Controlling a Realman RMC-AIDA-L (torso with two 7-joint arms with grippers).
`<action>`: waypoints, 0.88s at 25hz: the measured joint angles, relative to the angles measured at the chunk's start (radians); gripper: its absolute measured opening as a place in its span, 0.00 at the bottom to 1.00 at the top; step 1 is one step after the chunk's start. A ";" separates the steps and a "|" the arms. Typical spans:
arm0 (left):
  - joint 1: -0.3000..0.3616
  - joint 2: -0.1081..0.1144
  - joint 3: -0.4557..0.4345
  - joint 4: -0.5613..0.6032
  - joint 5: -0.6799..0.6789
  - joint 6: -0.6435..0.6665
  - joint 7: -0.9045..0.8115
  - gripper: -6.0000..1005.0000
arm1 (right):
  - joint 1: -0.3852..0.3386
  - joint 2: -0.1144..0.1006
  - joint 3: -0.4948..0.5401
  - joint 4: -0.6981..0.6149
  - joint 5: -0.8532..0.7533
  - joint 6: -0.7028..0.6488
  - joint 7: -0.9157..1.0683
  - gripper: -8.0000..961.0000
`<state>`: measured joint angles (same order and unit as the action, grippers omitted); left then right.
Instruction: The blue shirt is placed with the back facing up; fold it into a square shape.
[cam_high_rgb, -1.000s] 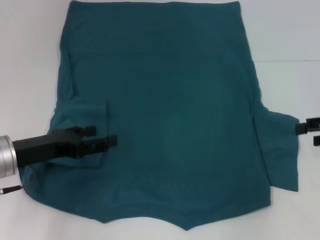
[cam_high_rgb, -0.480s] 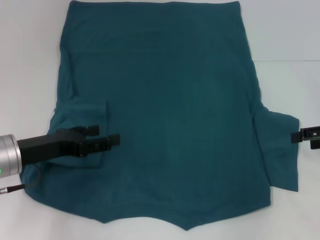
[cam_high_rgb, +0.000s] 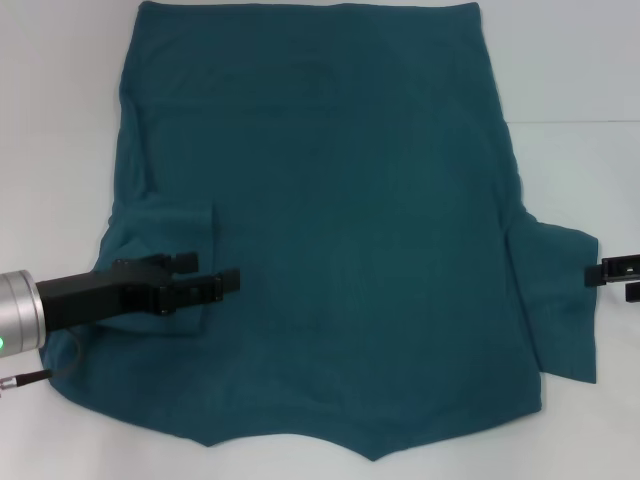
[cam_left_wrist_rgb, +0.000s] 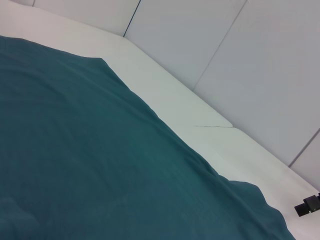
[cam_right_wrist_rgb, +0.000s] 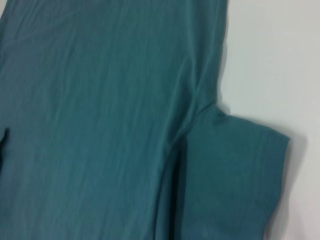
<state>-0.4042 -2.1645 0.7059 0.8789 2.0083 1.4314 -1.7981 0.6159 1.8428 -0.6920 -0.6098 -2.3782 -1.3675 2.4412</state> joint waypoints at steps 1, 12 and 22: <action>0.000 0.000 0.000 0.000 0.000 -0.001 0.000 0.90 | 0.000 0.003 0.002 0.001 0.000 0.002 0.000 0.90; -0.001 0.000 -0.005 -0.002 0.001 -0.007 -0.001 0.90 | 0.000 0.021 0.021 0.014 0.005 0.022 0.055 0.89; -0.001 0.000 -0.004 -0.009 0.001 -0.014 0.000 0.90 | 0.001 0.024 0.024 0.027 0.006 0.033 0.051 0.89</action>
<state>-0.4050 -2.1645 0.7014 0.8700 2.0096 1.4172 -1.7980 0.6171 1.8669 -0.6677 -0.5828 -2.3720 -1.3343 2.4926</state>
